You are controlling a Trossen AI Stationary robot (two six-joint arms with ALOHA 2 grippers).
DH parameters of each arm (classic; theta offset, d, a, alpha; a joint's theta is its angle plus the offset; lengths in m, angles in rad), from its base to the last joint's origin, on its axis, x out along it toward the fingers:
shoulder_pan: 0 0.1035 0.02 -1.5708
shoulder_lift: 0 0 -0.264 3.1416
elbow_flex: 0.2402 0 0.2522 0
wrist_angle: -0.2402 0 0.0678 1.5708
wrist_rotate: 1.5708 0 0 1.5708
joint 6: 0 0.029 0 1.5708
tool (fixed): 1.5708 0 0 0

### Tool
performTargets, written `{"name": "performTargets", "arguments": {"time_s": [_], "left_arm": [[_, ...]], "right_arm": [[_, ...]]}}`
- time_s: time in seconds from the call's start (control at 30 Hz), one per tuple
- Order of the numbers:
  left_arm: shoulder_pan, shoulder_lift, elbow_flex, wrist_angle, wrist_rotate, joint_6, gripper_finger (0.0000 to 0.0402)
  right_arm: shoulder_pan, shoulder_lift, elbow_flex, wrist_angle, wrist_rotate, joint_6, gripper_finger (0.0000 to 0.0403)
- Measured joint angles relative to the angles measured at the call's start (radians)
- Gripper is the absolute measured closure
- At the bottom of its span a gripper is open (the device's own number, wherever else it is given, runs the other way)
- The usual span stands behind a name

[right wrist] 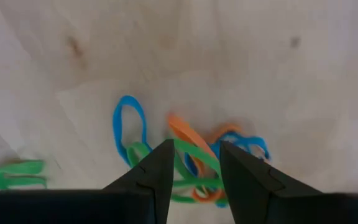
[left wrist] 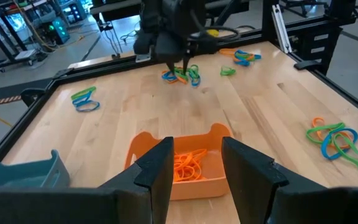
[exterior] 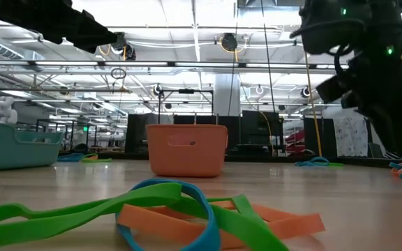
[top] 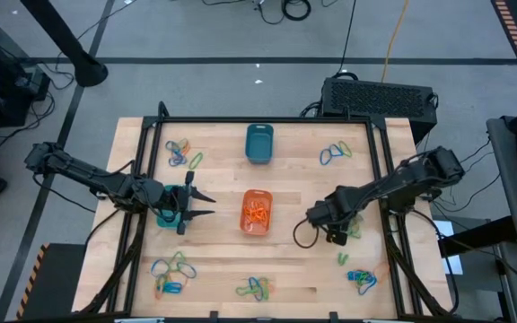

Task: Sort rubber bands into baskets
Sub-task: Put the orange rubber band into the orange bin

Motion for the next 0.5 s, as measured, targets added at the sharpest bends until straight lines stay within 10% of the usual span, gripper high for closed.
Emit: {"name": "performTargets", "arguments": {"time_s": [0.5], "left_arm": [[0.0,0.0,0.0,-0.005,0.0,-0.001,0.0258]], "right_arm": [[-0.013,0.006,-0.047,0.107,-0.049,-0.029,0.0282]]}}
